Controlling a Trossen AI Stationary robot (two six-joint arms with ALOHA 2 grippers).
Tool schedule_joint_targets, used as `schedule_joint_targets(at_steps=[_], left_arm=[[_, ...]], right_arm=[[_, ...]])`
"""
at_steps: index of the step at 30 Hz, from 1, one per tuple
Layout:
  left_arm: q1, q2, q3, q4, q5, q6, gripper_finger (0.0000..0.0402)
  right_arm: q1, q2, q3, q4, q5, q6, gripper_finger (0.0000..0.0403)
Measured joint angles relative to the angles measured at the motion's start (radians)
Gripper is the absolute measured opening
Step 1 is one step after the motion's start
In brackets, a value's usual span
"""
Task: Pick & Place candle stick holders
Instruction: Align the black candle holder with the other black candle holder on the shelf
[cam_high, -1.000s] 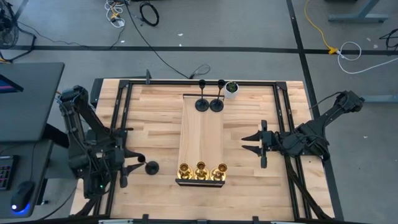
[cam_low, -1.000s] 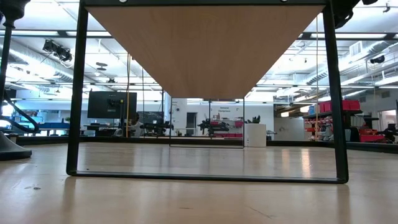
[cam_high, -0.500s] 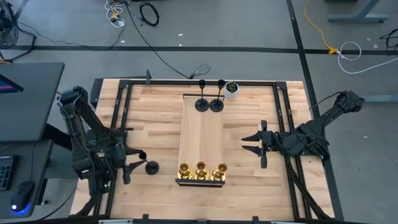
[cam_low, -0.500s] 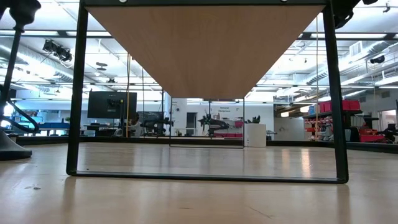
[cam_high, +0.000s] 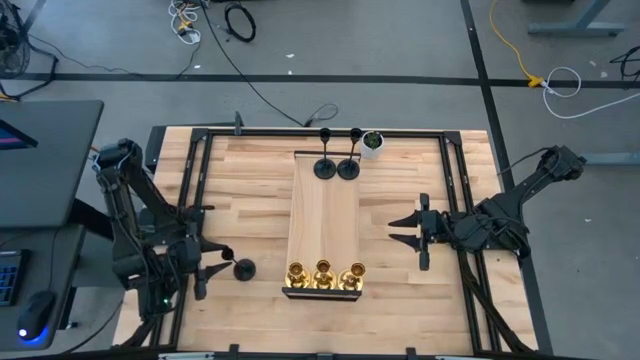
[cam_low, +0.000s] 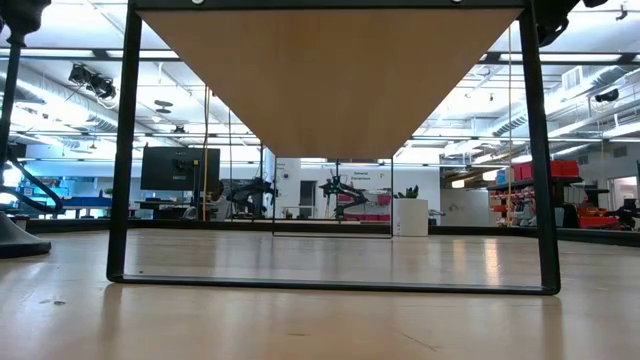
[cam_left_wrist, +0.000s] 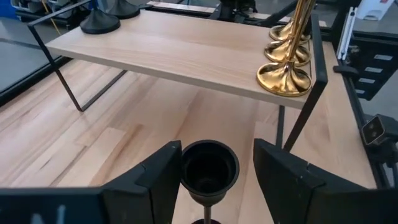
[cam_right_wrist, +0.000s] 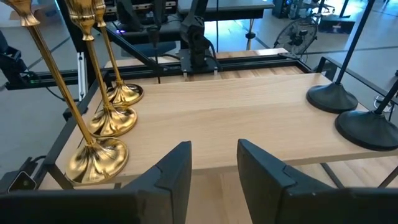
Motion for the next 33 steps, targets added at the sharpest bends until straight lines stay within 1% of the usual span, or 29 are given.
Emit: schedule_joint_targets(at_steps=[3, 10, 15, 23, 28, 33], left_arm=[[0.000, 0.000, -0.001, -0.026, -0.009, -0.001, 0.0202], [0.001, 0.000, 0.000, -0.025, -0.031, 0.000, 0.0202], [0.001, 0.001, 0.025, -0.024, -0.036, 0.026, 0.0202], [0.001, 0.001, 0.037, -0.049, 0.028, 0.018, 0.0202], [0.001, 0.001, 0.037, -0.123, 0.031, -0.047, 0.0202], [0.001, 0.001, 0.037, -0.123, 0.025, -0.055, 0.0202]], right_arm=[[0.000, 0.000, 0.000, 0.000, 0.000, 0.000, 0.0128], [0.000, 0.000, 0.000, 0.000, 0.001, 0.000, 0.0128], [0.000, 0.000, 0.000, 0.000, 0.001, 0.003, 0.0128], [0.000, 0.000, 0.000, 0.000, 0.001, 0.004, 0.0128], [0.000, 0.001, 0.000, 0.000, -0.002, 0.008, 0.0128], [0.000, 0.003, 0.000, 0.000, -0.018, 0.008, 0.0128]])
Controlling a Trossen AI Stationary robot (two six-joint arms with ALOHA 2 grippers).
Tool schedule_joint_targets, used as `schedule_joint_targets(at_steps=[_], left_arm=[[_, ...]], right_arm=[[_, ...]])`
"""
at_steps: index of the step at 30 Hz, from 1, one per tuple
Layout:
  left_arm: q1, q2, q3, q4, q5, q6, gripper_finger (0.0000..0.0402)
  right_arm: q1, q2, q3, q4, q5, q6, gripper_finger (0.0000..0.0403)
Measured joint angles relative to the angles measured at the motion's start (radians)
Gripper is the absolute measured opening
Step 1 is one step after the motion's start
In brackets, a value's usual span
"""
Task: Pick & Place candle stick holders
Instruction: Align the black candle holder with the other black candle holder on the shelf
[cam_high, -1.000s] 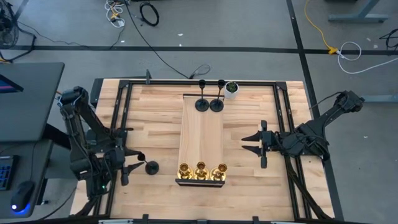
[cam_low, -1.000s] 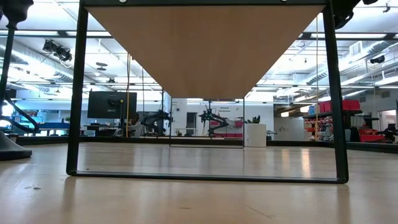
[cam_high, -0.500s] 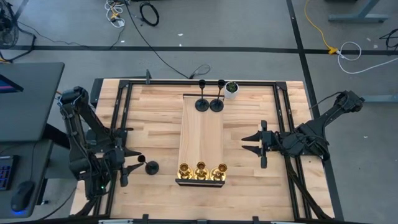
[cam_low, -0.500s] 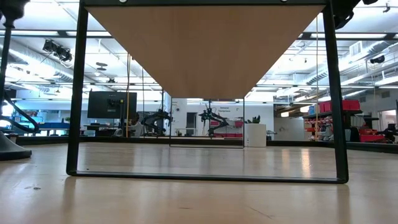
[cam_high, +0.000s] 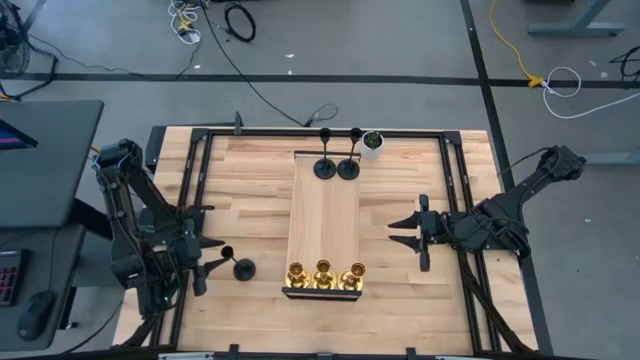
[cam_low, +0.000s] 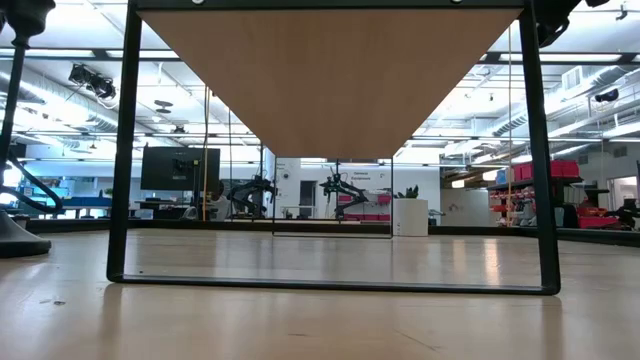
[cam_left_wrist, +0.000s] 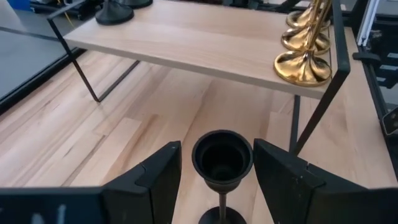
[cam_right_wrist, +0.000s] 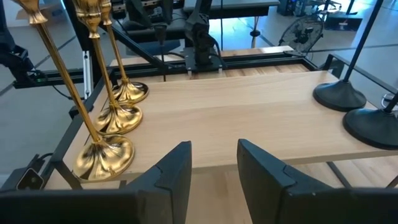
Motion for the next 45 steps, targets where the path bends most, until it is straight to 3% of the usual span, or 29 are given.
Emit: schedule_joint_targets(at_steps=[10, 15, 29, 36, 40, 45], left_arm=[[0.002, 0.000, -0.071, 0.093, 0.020, -0.025, 0.0202], [0.002, 0.000, -0.146, 0.175, -0.028, -0.026, 0.0202], [0.009, 0.000, -0.374, 0.532, -0.054, -0.011, 0.0202], [0.009, 0.000, -0.443, 0.691, -0.086, 0.075, 0.0201], [0.009, 0.000, -0.457, 0.735, -0.086, 0.104, 0.0183], [0.009, 0.000, -0.457, 0.741, -0.087, 0.108, 0.0131]], right_arm=[[0.000, 0.000, 0.000, 0.002, -0.008, 0.000, 0.0128], [0.000, 0.000, 0.000, 0.002, -0.008, 0.000, 0.0128], [0.000, 0.000, 0.000, 0.002, -0.007, 0.000, 0.0128], [0.000, 0.000, 0.000, 0.002, -0.007, 0.000, 0.0128], [0.000, 0.001, 0.000, 0.003, -0.007, 0.000, 0.0128], [0.000, 0.002, 0.000, 0.003, -0.007, 0.000, 0.0128]])
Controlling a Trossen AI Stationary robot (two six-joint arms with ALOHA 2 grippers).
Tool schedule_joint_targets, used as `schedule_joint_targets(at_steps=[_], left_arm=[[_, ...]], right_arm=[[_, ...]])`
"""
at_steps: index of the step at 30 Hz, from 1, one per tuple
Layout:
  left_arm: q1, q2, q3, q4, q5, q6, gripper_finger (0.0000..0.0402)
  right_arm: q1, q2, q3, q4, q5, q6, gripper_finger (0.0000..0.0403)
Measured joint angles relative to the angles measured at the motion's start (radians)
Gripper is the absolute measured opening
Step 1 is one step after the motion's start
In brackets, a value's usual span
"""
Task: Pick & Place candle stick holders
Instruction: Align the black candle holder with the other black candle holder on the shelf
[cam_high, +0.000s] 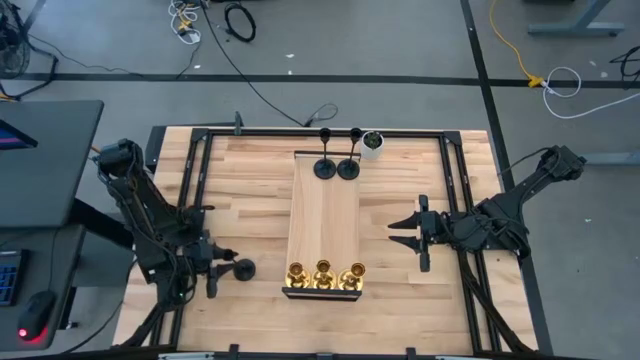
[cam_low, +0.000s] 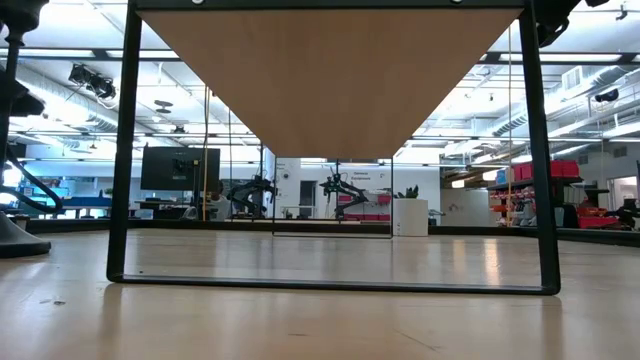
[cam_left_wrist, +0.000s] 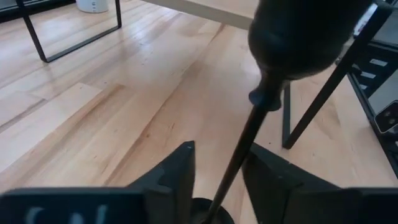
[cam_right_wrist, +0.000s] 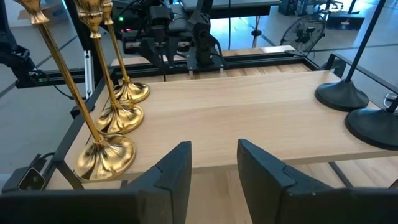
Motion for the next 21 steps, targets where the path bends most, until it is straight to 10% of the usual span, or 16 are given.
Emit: schedule_joint_targets(at_steps=[9, 21], left_arm=[[0.000, 0.000, 0.000, -0.002, -0.035, 0.004, 0.0016], [0.141, -0.007, 0.045, -0.039, -0.095, 0.054, 0.0013]], right_arm=[[0.000, 0.000, 0.000, 0.000, 0.000, 0.000, 0.0128], [0.000, 0.024, 0.000, 0.003, 0.000, 0.000, 0.0128]])
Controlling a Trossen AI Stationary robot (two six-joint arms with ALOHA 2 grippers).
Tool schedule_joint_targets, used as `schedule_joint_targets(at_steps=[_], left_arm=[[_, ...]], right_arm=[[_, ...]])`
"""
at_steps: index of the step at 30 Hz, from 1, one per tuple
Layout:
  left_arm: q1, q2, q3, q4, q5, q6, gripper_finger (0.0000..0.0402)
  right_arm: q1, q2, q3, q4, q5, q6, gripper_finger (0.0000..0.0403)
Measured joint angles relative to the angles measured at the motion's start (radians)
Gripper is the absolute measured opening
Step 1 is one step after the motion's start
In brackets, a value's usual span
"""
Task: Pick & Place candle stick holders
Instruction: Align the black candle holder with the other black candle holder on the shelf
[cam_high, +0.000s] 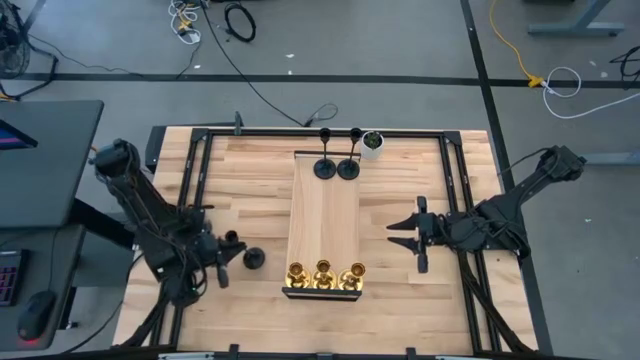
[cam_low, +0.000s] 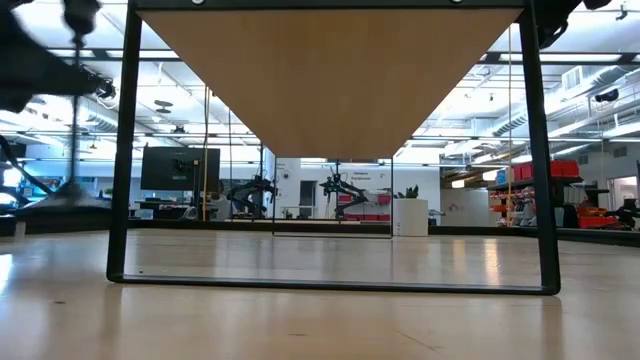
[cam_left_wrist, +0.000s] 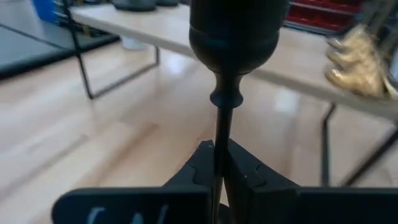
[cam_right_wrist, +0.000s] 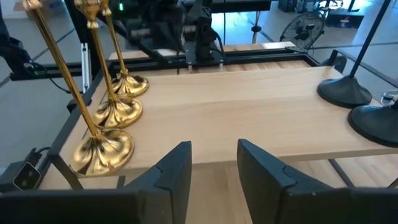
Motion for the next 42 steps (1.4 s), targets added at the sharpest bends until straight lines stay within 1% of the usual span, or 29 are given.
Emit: schedule_joint_targets(at_steps=[4, 9, 12, 15, 19, 22, 26, 28, 29, 31, 35, 38, 42], left_arm=[[0.083, -0.052, 0.091, -0.113, 0.002, 0.090, 0.0013], [0.160, -0.159, 0.222, -0.281, -0.006, 0.224, 0.0013], [0.215, -0.235, 0.268, -0.330, -0.056, 0.299, 0.0013], [0.301, -0.318, 0.294, -0.343, -0.067, 0.373, 0.0013], [0.442, -0.406, 0.298, -0.292, 0.008, 0.515, 0.0013], [0.543, -0.438, 0.298, -0.164, 0.108, 0.704, 0.0013], [0.676, -0.436, 0.298, 0.116, 0.267, 1.038, 0.0013], [0.748, -0.424, 0.298, 0.249, 0.358, 1.181, 0.0013], [0.788, -0.415, 0.298, 0.289, 0.404, 1.233, 0.0013], [0.868, -0.391, 0.298, 0.332, 0.492, 1.281, 0.0013], [1.027, -0.330, 0.298, 0.371, 0.706, 1.324, 0.0013], [1.120, -0.285, 0.295, 0.411, 0.805, 1.362, 0.0013], [1.215, -0.251, 0.297, 0.500, 0.984, 1.414, 0.0013]], right_arm=[[0.000, 0.031, 0.000, 0.010, 0.000, 0.000, 0.0128], [0.000, 0.067, 0.000, 0.013, 0.000, 0.003, 0.0128], [0.000, 0.085, 0.000, 0.016, 0.004, -0.003, 0.0128], [-0.001, 0.092, 0.000, 0.039, 0.030, -0.027, 0.0128], [-0.001, 0.092, 0.000, 0.069, 0.038, -0.066, 0.0128], [-0.003, 0.092, 0.000, 0.095, 0.038, -0.112, 0.0128], [-0.022, 0.092, 0.000, 0.134, 0.047, -0.194, 0.0128], [-0.039, 0.092, 0.000, 0.155, 0.060, -0.224, 0.0128], [-0.050, 0.092, 0.000, 0.166, 0.060, -0.237, 0.0128], [-0.073, 0.092, 0.000, 0.178, 0.050, -0.263, 0.0128], [-0.118, 0.092, 0.000, 0.198, 0.010, -0.325, 0.0128], [-0.145, 0.092, 0.000, 0.241, -0.003, -0.372, 0.0128], [-0.164, 0.092, 0.000, 0.274, -0.003, -0.416, 0.0128]])
